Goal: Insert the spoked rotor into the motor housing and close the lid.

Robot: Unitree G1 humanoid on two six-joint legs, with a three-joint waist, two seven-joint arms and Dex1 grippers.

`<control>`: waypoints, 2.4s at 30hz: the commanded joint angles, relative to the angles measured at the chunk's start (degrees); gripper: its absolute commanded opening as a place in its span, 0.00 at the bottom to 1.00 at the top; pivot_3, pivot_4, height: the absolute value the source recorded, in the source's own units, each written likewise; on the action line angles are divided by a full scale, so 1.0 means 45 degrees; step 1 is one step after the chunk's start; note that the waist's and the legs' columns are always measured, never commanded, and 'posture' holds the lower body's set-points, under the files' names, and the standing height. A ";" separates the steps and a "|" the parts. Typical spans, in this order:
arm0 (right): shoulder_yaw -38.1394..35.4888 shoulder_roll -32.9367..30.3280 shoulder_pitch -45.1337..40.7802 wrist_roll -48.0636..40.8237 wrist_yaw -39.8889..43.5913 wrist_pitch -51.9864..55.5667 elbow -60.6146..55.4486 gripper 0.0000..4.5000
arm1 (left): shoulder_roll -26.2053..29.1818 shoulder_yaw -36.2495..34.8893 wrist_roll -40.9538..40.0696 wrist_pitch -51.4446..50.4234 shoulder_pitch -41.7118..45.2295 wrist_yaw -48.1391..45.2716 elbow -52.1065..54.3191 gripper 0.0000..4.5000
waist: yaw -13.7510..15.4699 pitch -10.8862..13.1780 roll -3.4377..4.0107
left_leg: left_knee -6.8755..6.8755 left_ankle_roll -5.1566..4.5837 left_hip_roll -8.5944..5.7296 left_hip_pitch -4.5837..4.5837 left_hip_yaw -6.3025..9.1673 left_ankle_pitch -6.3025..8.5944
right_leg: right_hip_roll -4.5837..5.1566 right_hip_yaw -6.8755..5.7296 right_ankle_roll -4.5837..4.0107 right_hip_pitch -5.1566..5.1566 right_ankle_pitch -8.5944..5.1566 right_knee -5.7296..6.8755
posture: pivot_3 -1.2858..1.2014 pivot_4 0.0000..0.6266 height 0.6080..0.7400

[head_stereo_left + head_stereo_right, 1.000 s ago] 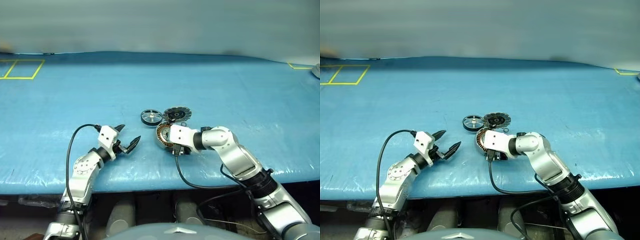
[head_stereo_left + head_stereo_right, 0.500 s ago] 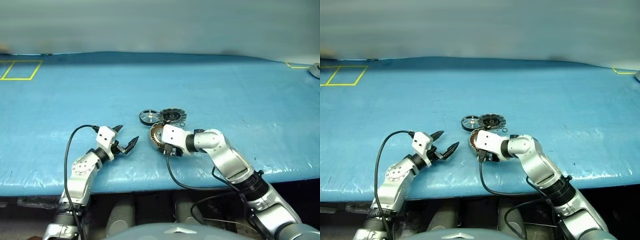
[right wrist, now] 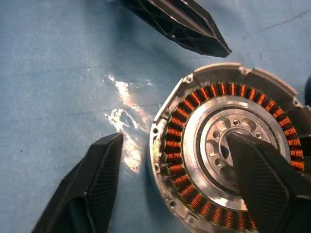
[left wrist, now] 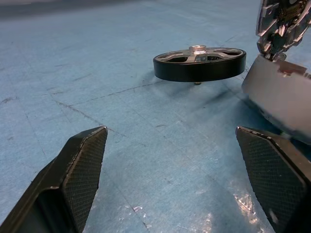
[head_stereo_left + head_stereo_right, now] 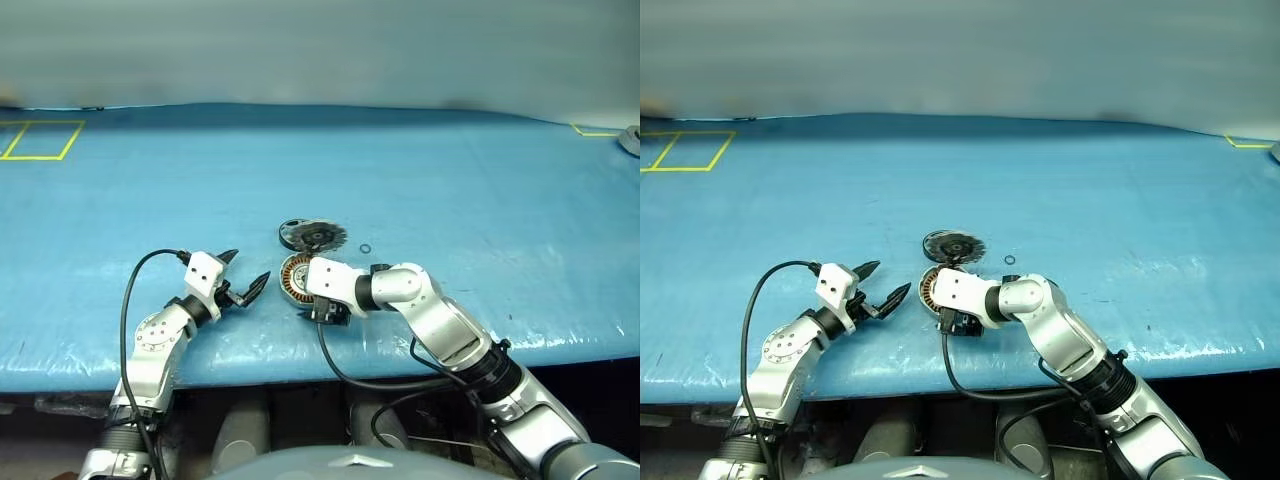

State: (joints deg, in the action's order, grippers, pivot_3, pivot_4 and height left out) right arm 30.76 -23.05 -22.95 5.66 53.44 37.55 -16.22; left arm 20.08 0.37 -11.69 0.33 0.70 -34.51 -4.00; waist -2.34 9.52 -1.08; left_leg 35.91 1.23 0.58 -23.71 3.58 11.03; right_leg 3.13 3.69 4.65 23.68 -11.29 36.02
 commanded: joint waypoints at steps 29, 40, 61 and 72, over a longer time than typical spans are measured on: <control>-0.7242 0.0814 0.1953 -0.3490 -0.4349 -0.4153 0.5430 0.99 | 0.0049 -0.0023 -0.0161 0.0207 0.0500 -0.0595 0.0434 1.00 | 0.0047 0.0009 0.0002 | 0.0004 -0.0004 -0.0003 -0.0007 -0.0021 0.0002 | 0.0008 0.0000 -0.0002 0.0002 -0.0002 -0.0004 | 0.52 0.24 1.00; -0.6456 0.1199 0.1354 -0.3148 -0.4011 -0.5294 0.7229 0.99 | 0.0036 -0.0103 -0.0152 0.0258 0.0234 -0.0420 0.0533 1.00 | 0.0004 0.0007 0.0002 | -0.0006 -0.0006 0.0002 0.0024 -0.0015 0.0003 | 0.0001 0.0000 -0.0004 -0.0027 -0.0003 -0.0004 | 0.52 0.24 1.00; -0.6371 0.1255 0.1344 -0.2693 -0.4216 -0.5476 0.7862 0.15 | -0.0094 0.0083 -0.0226 0.0361 0.0211 -0.1012 0.0162 1.00 | 0.0010 -0.0004 0.0001 | -0.0003 -0.0006 0.0002 0.0030 -0.0013 0.0004 | 0.0000 0.0000 -0.0005 -0.0036 -0.0003 -0.0002 | 0.52 0.24 1.00; -0.6248 -0.0422 0.2711 -0.4921 -0.1421 -0.3628 0.2468 0.15 | 0.0266 0.0126 -0.0429 0.2545 -0.0448 -0.2612 -0.0268 1.00 | 0.0009 0.0011 0.0025 | -0.0009 -0.0007 0.0003 0.0005 -0.0021 0.0005 | 0.0004 0.0011 -0.0006 0.0000 -0.0005 -0.0004 | 0.52 0.24 1.00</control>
State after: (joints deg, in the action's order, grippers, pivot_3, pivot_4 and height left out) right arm 2.52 -24.36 -10.16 -14.44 45.12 20.69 -0.43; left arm 20.65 0.66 -13.99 9.68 -1.05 -45.33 -5.19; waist -2.30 9.57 -0.97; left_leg 35.87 1.20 0.61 -23.68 3.49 11.05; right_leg 3.14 3.74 4.62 23.68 -11.31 36.00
